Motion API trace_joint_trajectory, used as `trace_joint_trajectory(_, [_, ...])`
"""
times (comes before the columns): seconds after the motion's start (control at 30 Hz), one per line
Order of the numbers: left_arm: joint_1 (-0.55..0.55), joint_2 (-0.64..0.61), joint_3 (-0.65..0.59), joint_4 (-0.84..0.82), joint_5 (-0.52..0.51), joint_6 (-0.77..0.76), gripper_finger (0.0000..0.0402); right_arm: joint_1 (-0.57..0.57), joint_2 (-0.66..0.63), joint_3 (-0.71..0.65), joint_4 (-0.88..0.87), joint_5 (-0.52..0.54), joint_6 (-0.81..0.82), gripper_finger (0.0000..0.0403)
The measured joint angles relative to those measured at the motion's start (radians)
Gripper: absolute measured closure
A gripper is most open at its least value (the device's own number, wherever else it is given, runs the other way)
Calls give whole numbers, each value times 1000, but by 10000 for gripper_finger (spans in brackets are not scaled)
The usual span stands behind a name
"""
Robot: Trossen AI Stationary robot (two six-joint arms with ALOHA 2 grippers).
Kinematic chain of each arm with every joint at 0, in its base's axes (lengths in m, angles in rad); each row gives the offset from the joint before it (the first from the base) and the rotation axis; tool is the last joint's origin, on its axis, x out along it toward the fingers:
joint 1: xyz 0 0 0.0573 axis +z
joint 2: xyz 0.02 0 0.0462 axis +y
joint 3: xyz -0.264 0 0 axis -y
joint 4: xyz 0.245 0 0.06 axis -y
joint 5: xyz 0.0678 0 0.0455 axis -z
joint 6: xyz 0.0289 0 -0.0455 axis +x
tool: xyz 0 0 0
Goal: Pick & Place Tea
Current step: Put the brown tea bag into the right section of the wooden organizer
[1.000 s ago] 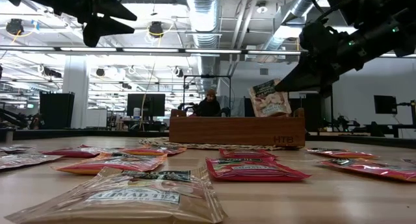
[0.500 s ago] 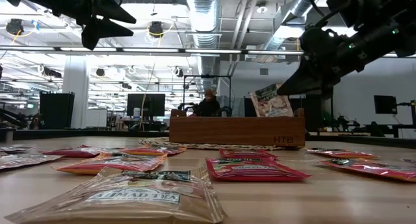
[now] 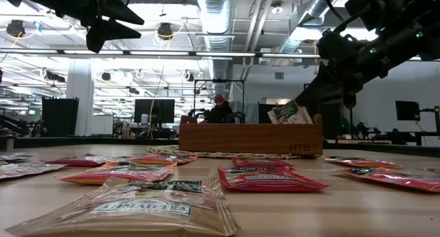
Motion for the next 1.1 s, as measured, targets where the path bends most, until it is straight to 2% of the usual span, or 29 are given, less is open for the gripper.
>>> trace_joint_trajectory(0.2, [0,0,0,0,15,-2,234,0,0,1,0,-19,16,320])
trace_joint_trajectory(0.37, [0,0,0,0,23,-2,234,3,0,23,-16,-18,11,311])
trace_joint_trajectory(0.6, [0,0,0,0,23,-2,234,0,0,38,-84,-18,16,347])
trace_joint_trajectory(0.8, [0,0,0,0,23,-2,234,5,0,38,-82,-18,16,396])
trace_joint_trajectory(1.1, [0,0,0,0,23,-2,234,4,0,38,-82,-11,45,401])
